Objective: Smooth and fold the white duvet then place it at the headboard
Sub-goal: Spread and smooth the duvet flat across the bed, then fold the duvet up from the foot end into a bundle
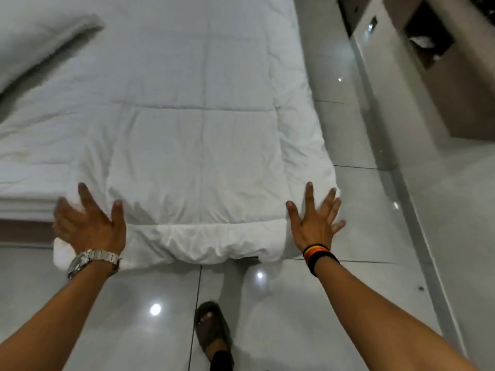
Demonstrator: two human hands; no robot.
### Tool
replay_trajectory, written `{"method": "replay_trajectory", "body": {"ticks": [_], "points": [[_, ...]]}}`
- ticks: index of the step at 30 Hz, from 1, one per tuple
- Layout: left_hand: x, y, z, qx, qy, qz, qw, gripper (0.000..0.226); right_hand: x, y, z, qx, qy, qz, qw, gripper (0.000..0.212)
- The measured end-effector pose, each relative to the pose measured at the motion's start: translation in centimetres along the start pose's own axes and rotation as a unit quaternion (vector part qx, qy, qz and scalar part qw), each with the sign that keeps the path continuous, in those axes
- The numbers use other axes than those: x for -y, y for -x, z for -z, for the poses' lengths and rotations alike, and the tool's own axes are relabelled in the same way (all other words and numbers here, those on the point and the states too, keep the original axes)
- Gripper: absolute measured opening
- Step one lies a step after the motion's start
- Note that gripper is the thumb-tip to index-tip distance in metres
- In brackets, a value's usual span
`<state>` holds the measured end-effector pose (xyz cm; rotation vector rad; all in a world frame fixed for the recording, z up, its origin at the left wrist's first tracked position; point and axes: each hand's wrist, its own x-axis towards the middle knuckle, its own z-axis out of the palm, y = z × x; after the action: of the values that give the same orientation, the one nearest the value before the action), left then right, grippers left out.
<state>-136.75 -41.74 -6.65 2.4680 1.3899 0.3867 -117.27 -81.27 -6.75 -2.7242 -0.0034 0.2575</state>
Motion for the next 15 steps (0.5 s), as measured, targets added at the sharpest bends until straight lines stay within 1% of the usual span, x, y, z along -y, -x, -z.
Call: {"method": "replay_trajectory", "body": {"ticks": [1, 3, 6, 8, 9, 11, 13, 15], "points": [[-1.6, 0.5, -0.8, 0.012, -0.010, -0.044, 0.999, 0.083, -1.0, -0.6, 0.4, 0.002, -0.024, -0.026, 0.999, 0.081], [-5.4, 1.7, -3.1, 0.058, -0.006, -0.165, 0.985, 0.081, -2.1, -1.7, 0.8, 0.019, -0.077, -0.053, 0.995, 0.088], [-12.4, 4.4, -6.6, 0.136, 0.026, -0.319, 0.938, 0.072, -2.1, -3.3, 0.6, 0.036, -0.133, -0.032, 0.990, 0.096], [-16.6, 6.6, -9.1, 0.168, 0.045, -0.386, 0.906, 0.068, -1.7, -4.5, 0.4, 0.037, -0.170, -0.019, 0.985, 0.101], [-18.4, 7.5, -10.2, 0.180, 0.052, -0.405, 0.895, 0.067, -1.5, -4.9, 0.3, 0.040, -0.192, -0.017, 0.980, 0.103], [-21.3, 9.0, -11.7, 0.200, 0.058, -0.420, 0.883, 0.068, -1.4, -5.1, 0.3, 0.046, -0.228, -0.026, 0.972, 0.106], [-23.0, 10.2, -12.8, 0.209, 0.050, -0.413, 0.885, 0.070, -1.6, -5.1, 0.3, 0.038, -0.263, -0.041, 0.963, 0.111], [-23.4, 10.9, -13.1, 0.204, 0.054, -0.394, 0.895, 0.068, -1.3, -4.6, 0.6, 0.026, -0.300, -0.037, 0.953, 0.114]]}}
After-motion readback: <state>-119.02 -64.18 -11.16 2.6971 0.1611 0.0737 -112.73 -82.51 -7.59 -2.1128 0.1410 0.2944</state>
